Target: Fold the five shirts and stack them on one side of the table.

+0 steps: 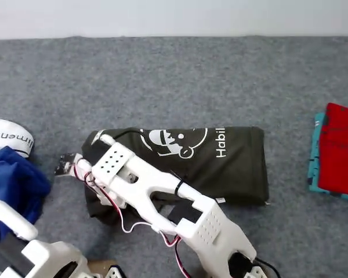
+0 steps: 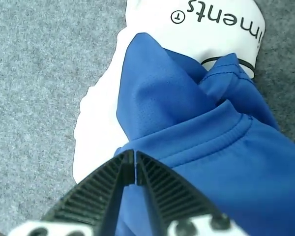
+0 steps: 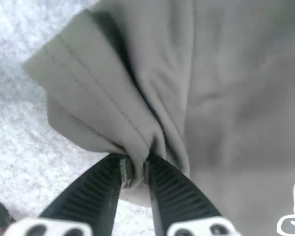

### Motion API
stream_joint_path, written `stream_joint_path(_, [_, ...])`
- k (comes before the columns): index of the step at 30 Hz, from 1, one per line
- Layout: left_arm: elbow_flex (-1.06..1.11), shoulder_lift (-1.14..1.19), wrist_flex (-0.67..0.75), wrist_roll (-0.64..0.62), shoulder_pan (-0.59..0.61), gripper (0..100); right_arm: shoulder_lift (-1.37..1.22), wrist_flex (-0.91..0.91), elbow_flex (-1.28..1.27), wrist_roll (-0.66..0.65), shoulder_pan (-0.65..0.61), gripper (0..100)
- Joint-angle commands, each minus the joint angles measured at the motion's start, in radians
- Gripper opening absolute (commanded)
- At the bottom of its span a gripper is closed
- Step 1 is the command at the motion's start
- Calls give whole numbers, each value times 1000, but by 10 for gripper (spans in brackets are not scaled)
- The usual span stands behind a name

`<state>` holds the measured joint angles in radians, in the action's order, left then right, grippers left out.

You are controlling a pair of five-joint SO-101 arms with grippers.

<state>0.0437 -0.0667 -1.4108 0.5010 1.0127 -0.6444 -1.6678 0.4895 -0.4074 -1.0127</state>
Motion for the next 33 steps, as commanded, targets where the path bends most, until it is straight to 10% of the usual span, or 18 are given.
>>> stream_joint_path(1, [-44, -40, 12, 2, -5, 16, 93, -36, 112, -9, 33, 9])
stream_joint_path(22, [-25, -40, 14, 5, -5, 16, -35, 54, 238, -46, 248, 13])
stream_joint_path(33, [-1, -48, 12, 6, -5, 16, -231, 47, 486, 0, 387, 245])
